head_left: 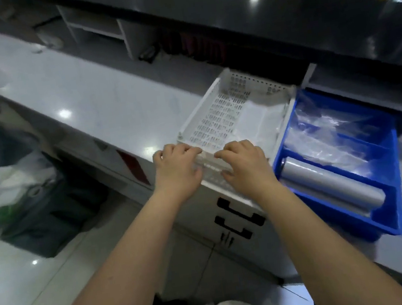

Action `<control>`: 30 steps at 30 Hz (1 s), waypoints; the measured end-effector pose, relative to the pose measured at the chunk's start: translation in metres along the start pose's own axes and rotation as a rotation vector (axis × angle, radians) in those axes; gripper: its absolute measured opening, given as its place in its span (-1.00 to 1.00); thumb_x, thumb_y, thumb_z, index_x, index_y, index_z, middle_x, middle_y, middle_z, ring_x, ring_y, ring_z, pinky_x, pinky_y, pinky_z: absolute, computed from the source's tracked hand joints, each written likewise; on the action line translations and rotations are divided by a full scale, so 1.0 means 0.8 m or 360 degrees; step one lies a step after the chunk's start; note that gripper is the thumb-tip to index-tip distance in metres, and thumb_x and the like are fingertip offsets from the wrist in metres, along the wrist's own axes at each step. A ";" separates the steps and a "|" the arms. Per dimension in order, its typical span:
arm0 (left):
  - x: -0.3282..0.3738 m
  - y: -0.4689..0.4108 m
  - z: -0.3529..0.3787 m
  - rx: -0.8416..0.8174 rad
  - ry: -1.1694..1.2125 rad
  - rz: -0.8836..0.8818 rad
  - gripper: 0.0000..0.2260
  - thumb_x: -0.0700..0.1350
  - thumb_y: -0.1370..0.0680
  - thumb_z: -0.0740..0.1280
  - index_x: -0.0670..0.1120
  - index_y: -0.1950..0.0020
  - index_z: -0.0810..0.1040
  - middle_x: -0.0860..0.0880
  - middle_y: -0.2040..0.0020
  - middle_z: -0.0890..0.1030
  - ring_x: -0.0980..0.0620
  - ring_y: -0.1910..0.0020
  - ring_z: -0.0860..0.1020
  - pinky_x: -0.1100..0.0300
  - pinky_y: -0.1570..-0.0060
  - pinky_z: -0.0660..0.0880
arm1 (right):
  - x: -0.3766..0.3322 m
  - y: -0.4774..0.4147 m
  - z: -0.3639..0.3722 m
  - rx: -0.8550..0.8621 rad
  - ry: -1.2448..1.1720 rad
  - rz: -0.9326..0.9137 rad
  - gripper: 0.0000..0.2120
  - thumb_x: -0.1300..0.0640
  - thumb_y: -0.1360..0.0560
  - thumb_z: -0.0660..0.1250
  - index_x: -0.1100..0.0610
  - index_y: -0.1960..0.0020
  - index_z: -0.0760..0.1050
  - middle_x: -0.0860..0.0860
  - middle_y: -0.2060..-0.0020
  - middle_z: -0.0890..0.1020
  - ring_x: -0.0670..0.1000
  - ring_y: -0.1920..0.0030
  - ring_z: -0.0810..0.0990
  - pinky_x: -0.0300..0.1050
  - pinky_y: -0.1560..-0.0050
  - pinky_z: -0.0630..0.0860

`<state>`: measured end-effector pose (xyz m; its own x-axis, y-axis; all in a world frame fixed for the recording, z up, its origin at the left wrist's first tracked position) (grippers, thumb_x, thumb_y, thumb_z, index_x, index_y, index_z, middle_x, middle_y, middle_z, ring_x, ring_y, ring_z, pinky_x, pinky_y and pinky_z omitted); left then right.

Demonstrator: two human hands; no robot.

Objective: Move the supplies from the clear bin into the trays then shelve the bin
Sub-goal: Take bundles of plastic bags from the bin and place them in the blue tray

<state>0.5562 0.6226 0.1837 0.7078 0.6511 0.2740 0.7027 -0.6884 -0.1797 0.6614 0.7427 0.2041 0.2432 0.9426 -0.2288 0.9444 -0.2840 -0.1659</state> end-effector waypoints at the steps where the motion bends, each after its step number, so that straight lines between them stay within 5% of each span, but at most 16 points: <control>1: -0.032 0.004 -0.012 0.0033 -0.0009 -0.0056 -0.63 0.01 -0.45 0.29 0.13 -0.27 0.48 0.07 -0.19 0.50 -0.03 -0.21 0.35 -0.02 -0.21 0.15 | -0.027 -0.020 0.010 -0.0027 -0.0011 -0.0062 -0.62 0.15 -0.44 0.37 0.05 -0.25 0.51 0.06 -0.14 0.55 0.18 -0.14 0.44 0.06 -0.10 0.38; 6: -0.225 0.037 -0.086 0.0174 -0.0121 -0.0339 -0.64 0.00 -0.45 0.30 0.11 -0.25 0.50 0.06 -0.15 0.52 -0.05 -0.19 0.37 0.00 -0.17 0.18 | -0.202 -0.129 0.067 -0.0119 0.0055 -0.0365 -0.62 0.08 -0.47 0.31 0.01 -0.29 0.46 0.01 -0.20 0.51 0.15 -0.20 0.40 0.04 -0.14 0.36; 11: -0.426 0.097 -0.146 0.0238 -0.0265 -0.0679 -0.60 0.03 -0.43 0.32 0.12 -0.27 0.47 0.05 -0.16 0.51 -0.07 -0.18 0.38 -0.02 -0.15 0.24 | -0.407 -0.212 0.129 -0.0102 0.0029 -0.0788 -0.67 0.16 -0.36 0.41 0.12 -0.12 0.58 0.12 0.02 0.60 0.24 -0.02 0.53 0.06 0.06 0.42; 15: -0.546 0.148 -0.161 0.0160 -0.0276 -0.0972 -0.57 0.05 -0.40 0.31 0.14 -0.28 0.47 0.04 -0.17 0.52 -0.08 -0.18 0.38 0.00 -0.14 0.23 | -0.525 -0.246 0.187 -0.0254 0.0021 -0.1003 -0.58 0.05 -0.42 0.40 0.04 -0.27 0.49 0.05 -0.12 0.56 0.18 -0.17 0.46 0.06 -0.10 0.39; 30: -0.849 0.143 -0.179 0.0190 -0.0184 -0.1480 -0.59 0.05 -0.47 0.27 0.11 -0.32 0.43 0.00 -0.27 0.46 -0.08 -0.23 0.33 -0.03 -0.20 0.23 | -0.732 -0.468 0.341 -0.0521 -0.0146 -0.1191 -0.64 0.11 -0.45 0.36 0.04 -0.25 0.51 0.00 -0.16 0.54 0.12 -0.19 0.43 0.04 -0.16 0.37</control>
<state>0.1455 0.0554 0.1124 -0.1424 0.9545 0.2620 0.9871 0.1564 -0.0334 0.1053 0.2490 0.1381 -0.4822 0.8401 -0.2484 0.8697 0.4931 -0.0207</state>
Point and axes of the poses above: each hand's wrist, its own y-axis away from the middle knuckle, its own z-axis out of the palm, x = y × z, the point moved 4 cm from there along -y, towards the middle knuckle
